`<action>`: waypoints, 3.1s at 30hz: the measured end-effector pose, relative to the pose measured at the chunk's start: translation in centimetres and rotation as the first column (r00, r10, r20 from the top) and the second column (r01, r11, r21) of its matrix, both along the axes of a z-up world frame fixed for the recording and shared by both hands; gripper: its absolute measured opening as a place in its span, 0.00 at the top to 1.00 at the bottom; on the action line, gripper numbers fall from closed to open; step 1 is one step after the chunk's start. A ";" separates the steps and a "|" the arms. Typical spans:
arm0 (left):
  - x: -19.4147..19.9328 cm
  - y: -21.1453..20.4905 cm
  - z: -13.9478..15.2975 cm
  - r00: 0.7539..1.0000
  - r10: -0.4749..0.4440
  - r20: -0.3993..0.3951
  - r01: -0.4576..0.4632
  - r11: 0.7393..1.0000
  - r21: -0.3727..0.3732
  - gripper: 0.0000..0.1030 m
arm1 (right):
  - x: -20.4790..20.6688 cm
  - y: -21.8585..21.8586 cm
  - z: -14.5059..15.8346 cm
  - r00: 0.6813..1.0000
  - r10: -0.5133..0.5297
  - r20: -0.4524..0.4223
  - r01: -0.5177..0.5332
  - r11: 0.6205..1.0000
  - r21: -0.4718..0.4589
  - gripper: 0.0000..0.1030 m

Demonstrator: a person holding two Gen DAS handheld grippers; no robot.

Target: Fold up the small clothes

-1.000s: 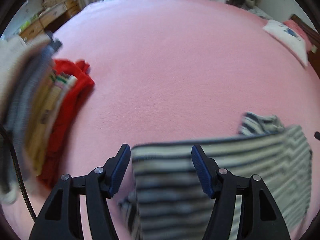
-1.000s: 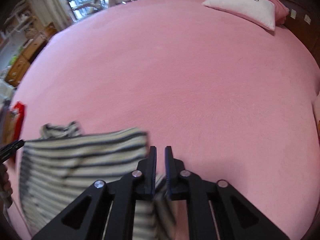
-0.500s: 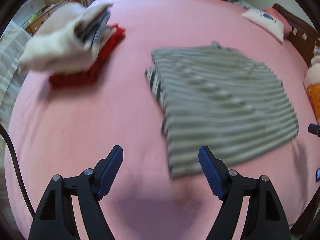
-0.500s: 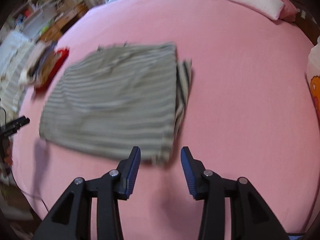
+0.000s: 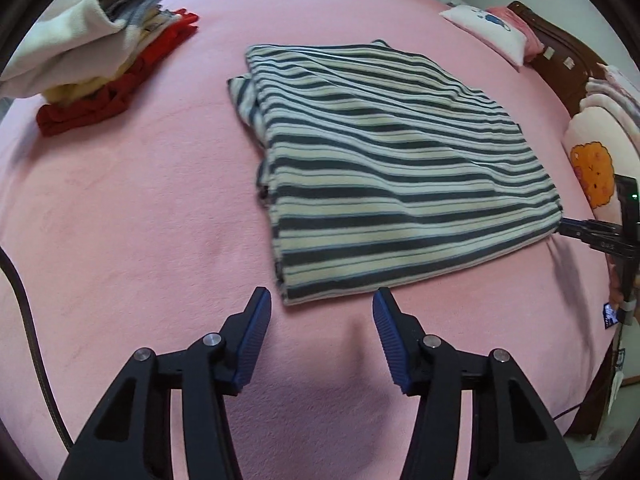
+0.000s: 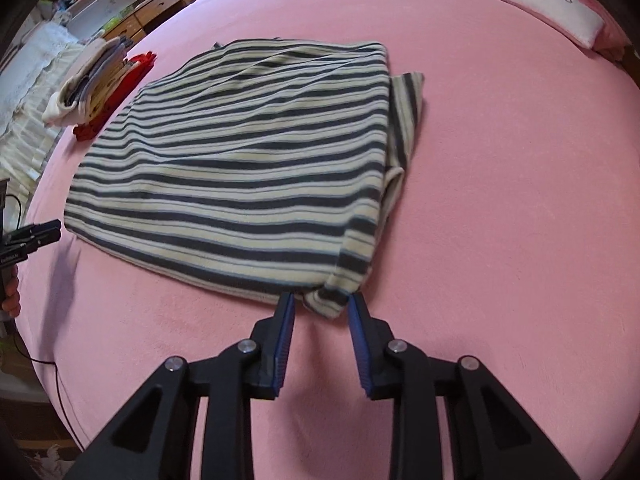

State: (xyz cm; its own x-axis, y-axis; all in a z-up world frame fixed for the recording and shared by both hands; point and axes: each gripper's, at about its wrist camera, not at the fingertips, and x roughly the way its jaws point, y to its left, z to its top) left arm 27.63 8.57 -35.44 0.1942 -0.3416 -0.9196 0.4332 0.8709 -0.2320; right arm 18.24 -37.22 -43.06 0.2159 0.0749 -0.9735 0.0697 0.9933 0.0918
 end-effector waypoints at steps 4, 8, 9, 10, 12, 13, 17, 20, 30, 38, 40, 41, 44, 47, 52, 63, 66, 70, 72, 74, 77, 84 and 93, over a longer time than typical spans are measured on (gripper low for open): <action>0.3 -0.4 -0.2 1.000 -0.004 -0.003 0.004 1.000 0.001 0.50 | 0.3 0.1 -0.8 1.000 0.015 -0.014 -0.015 1.000 0.005 0.73; 1.0 -0.2 -0.1 1.000 0.012 -0.008 -0.012 1.000 -0.013 0.50 | -0.3 -0.3 -1.5 0.999 0.022 -0.040 -0.022 1.000 -0.001 0.73; 1.3 0.0 -0.1 1.000 0.018 -0.011 -0.018 1.000 -0.020 0.50 | -0.4 -0.4 -1.5 0.999 0.021 -0.038 -0.021 1.000 -0.001 0.73; 1.5 0.0 -0.3 1.000 0.021 -0.016 -0.022 0.999 -0.028 0.50 | -0.6 -0.6 -1.5 0.999 0.015 -0.036 -0.015 1.000 0.003 0.73; 1.9 0.0 -0.5 0.999 0.022 -0.023 -0.023 0.999 -0.034 0.50 | -0.6 -0.8 -1.6 1.000 0.002 -0.029 -0.001 1.000 0.019 0.73; 2.1 -0.1 -0.8 0.999 0.018 -0.028 -0.020 0.999 -0.039 0.50 | -0.6 -0.8 -1.7 1.000 0.002 -0.021 -0.001 1.000 0.022 0.73; 2.7 -0.7 -1.6 0.999 -0.012 -0.051 0.009 0.998 -0.060 0.68 | -0.1 -0.3 -1.8 1.000 0.027 -0.005 -0.027 0.999 0.032 0.84; 2.9 -1.3 -2.4 0.998 -0.024 -0.051 0.022 0.999 -0.038 0.95 | 0.0 0.0 -1.7 0.999 0.048 0.009 -0.048 0.998 0.029 0.91; 2.8 -0.9 -2.9 0.998 -0.053 0.017 0.051 0.992 0.114 0.98 | -1.4 -1.9 -1.2 0.994 0.093 -0.051 -0.099 0.987 -0.125 1.00; 1.7 -1.2 -3.5 0.998 -0.050 0.025 0.046 0.989 0.138 0.97 | -2.7 -2.8 -1.7 0.996 0.049 -0.074 -0.065 0.972 -0.227 1.00; 1.0 -0.8 -3.1 0.999 -0.034 0.024 0.029 0.983 0.179 0.96 | -2.3 -2.1 -0.2 0.999 0.034 -0.039 -0.042 0.978 -0.205 1.00; 0.8 -0.5 -2.7 1.000 -0.022 0.016 0.018 0.980 0.198 0.94 | -1.9 -1.5 0.8 0.999 0.035 -0.015 -0.037 0.981 -0.192 1.00; 0.4 1.0 -1.3 0.999 0.045 0.019 -0.048 0.977 0.207 0.82 | -0.4 0.2 3.0 0.998 0.053 0.040 -0.046 0.985 -0.168 1.00; 0.4 0.7 1.6 0.993 0.101 0.065 -0.109 0.983 0.145 0.69 | 2.0 2.1 4.3 0.994 0.069 0.088 -0.057 0.990 -0.130 1.00; 1.9 -4.7 4.5 0.979 0.049 0.197 -0.058 0.998 0.037 0.40 | 6.6 5.5 2.6 0.990 0.071 0.119 -0.055 0.990 -0.133 1.00; 5.9 -9.8 -4.2 0.996 -0.004 0.094 -0.006 0.994 0.113 0.54 | 7.5 4.9 -3.8 0.999 0.011 0.050 -0.002 0.987 -0.163 1.00; 5.7 -9.0 -4.4 0.996 -0.004 0.086 -0.003 0.996 0.085 0.54 | 6.9 3.7 -3.6 0.998 -0.024 0.056 0.031 0.991 -0.128 1.00; 5.7 -7.8 -2.7 0.998 0.041 0.056 -0.043 0.998 0.037 0.54 | 6.8 3.9 -2.5 0.998 -0.036 0.055 0.042 0.992 -0.118 0.99; 5.4 -7.0 -1.3 0.996 0.075 0.052 -0.076 0.997 0.020 0.49 | 6.7 4.7 -1.3 0.997 -0.021 0.070 0.029 0.993 -0.116 0.99; 4.8 -5.6 0.0 0.991 0.126 0.047 -0.126 0.992 -0.002 0.43 | 6.5 6.2 -0.1 0.995 0.016 0.100 -0.004 0.993 -0.119 0.89; 3.8 -3.5 1.4 0.980 0.198 0.015 -0.198 0.980 -0.021 0.42 | 5.9 8.8 1.6 0.987 0.071 0.146 -0.054 0.991 -0.120 0.71; -0.4 -0.7 0.9 0.923 0.361 -0.130 -0.370 0.928 -0.049 0.41 | 4.4 15.0 2.9 0.967 0.177 0.186 -0.161 0.982 -0.098 0.70; -3.4 -1.6 -3.3 0.877 0.410 -0.249 -0.447 0.887 -0.115 0.41 | 2.4 18.0 2.4 0.957 0.233 0.171 -0.220 0.971 -0.090 0.70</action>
State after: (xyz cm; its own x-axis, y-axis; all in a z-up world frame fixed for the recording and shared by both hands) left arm 24.26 7.02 -38.75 0.1634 -0.4189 -0.8932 -0.0501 0.9007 -0.4316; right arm 20.63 -19.25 -40.63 0.3728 0.0756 -0.9248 -0.1695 0.9855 0.0122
